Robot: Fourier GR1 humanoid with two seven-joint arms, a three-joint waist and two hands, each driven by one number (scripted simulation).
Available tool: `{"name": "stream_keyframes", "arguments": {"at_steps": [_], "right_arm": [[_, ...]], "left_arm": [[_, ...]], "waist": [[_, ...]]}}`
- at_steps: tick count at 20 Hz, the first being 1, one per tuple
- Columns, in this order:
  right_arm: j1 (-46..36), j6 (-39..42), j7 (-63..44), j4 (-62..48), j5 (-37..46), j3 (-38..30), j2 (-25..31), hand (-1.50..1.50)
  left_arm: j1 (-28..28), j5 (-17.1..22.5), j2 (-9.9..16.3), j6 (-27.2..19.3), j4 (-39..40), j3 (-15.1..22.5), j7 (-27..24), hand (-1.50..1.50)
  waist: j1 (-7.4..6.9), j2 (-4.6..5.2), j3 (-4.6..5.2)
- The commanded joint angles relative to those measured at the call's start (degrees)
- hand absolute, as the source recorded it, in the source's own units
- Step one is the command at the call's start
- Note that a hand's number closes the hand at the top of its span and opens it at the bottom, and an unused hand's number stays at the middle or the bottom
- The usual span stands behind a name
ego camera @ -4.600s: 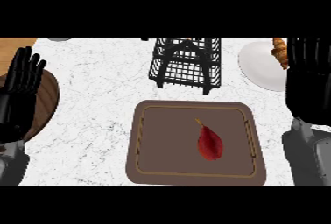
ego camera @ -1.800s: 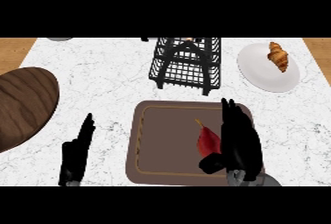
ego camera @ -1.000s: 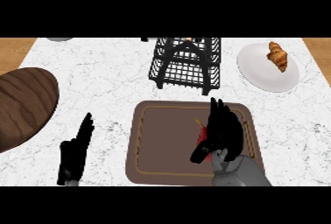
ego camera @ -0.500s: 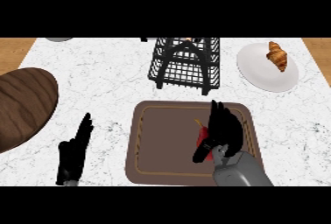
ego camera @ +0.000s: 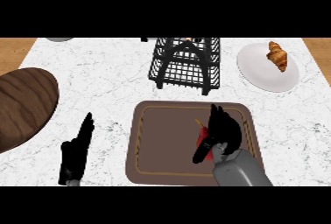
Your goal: Pick the pear from the tray and place it in the tiered basket
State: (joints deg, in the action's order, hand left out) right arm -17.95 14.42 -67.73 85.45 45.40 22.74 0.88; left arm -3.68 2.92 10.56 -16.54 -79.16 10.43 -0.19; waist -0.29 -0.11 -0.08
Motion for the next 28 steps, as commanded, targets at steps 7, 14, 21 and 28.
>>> {"name": "stream_keyframes", "arguments": {"at_steps": [7,14,21,28], "right_arm": [[-0.01,-3.15,-7.90,-4.35,0.03,1.60,-0.84,1.50],[-2.98,-3.93,-0.64,-10.54,2.09,1.96,-0.82,1.50],[-3.52,-5.25,12.08,-14.73,9.99,1.43,1.74,1.50],[-1.38,-0.46,44.62,-5.61,-2.01,-5.07,23.12,1.50]], "left_arm": [[1.09,0.87,0.88,2.14,0.43,-2.22,2.10,0.00],[1.96,-2.37,-2.82,-0.12,3.05,-0.94,0.29,0.00],[-0.01,-3.18,-2.68,0.08,-2.55,-0.69,4.19,0.00],[-0.02,-3.21,-1.99,-0.36,-4.14,-0.89,6.35,0.00]], "waist": [[-0.06,0.14,0.09],[0.06,0.15,0.09],[-0.03,0.14,0.07],[0.49,0.07,0.01]]}}
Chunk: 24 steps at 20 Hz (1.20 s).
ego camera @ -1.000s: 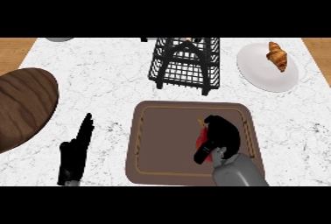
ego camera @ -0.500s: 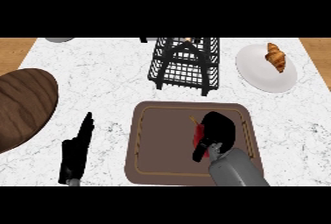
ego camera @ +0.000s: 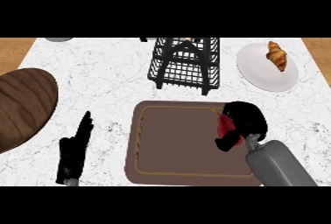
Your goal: Pick the pear from the tray and place it in the tiered basket
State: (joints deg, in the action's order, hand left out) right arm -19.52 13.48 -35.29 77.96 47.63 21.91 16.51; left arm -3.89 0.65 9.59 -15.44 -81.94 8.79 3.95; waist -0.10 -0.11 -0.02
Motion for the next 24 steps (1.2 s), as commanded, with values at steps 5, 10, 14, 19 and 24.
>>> {"name": "stream_keyframes", "arguments": {"at_steps": [5,10,14,19,24], "right_arm": [[-0.05,-1.51,10.84,8.25,-11.17,-12.91,4.29,1.50],[-2.48,1.63,7.93,20.11,-20.91,-24.18,7.14,1.50],[-5.52,5.34,6.15,30.17,-23.68,-29.02,12.30,1.50],[-17.18,10.88,-5.60,32.90,-25.41,-29.44,13.08,1.50],[-23.74,12.03,-7.82,28.44,-25.84,-30.94,13.89,1.50]], "left_arm": [[-0.34,0.90,0.41,1.53,1.74,-1.61,-2.03,0.00],[-2.14,-0.18,-0.39,0.35,0.92,-0.77,-2.20,0.00],[-1.77,-0.19,-0.44,0.20,0.64,-1.32,-2.29,0.00],[-2.05,-0.24,-0.64,1.59,2.45,-1.56,-4.52,0.00],[-1.96,-1.94,-0.99,1.00,-3.66,0.13,1.93,0.00]], "waist": [[0.63,-0.09,0.02],[1.27,-0.43,0.03],[1.21,-0.34,0.04],[-0.11,-0.04,0.11],[-0.42,0.01,0.04]]}}
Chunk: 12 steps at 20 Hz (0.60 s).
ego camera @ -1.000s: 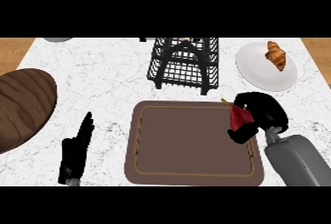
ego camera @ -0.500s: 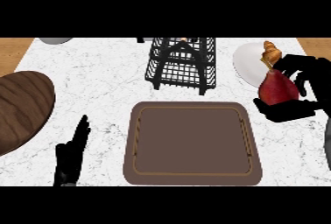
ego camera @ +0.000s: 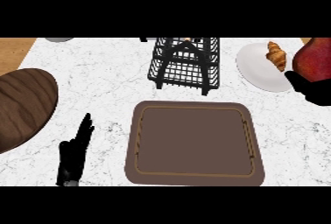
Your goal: Pick the pear from the tray and place it in the tiered basket
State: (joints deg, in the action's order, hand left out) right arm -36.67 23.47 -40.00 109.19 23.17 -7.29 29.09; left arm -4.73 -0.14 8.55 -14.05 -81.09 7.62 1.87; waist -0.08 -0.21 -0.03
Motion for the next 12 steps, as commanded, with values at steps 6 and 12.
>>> {"name": "stream_keyframes", "arguments": {"at_steps": [6,12], "right_arm": [[-16.98,-2.69,-3.71,-15.84,4.05,2.80,-3.25,1.50],[-23.20,-6.37,0.29,-28.31,8.95,5.41,-6.32,1.50]], "left_arm": [[0.45,-1.54,-2.56,-0.33,4.65,0.24,-2.70,0.00],[0.76,-0.38,0.38,2.57,0.46,-1.52,0.12,0.00]], "waist": [[-0.83,0.36,0.09],[-0.96,0.35,0.06]]}}
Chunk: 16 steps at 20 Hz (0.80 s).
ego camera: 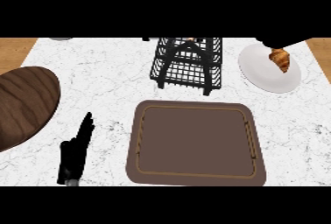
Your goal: Pick the pear from the tray and place it in the tiered basket
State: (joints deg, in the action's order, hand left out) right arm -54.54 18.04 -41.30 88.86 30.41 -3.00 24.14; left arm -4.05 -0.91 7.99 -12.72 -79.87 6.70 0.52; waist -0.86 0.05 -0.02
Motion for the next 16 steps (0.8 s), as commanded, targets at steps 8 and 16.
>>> {"name": "stream_keyframes", "arguments": {"at_steps": [8,16], "right_arm": [[-10.06,-7.76,11.73,-25.39,7.10,4.35,-6.40,1.50],[-14.27,-16.77,16.44,-42.68,12.61,4.72,-11.49,1.50]], "left_arm": [[0.83,0.20,-0.29,1.67,2.43,-1.10,-1.14,0.00],[-1.25,0.11,1.08,2.83,-1.97,-1.32,0.44,0.00]], "waist": [[-0.62,0.35,0.07],[-1.18,0.48,0.05]]}}
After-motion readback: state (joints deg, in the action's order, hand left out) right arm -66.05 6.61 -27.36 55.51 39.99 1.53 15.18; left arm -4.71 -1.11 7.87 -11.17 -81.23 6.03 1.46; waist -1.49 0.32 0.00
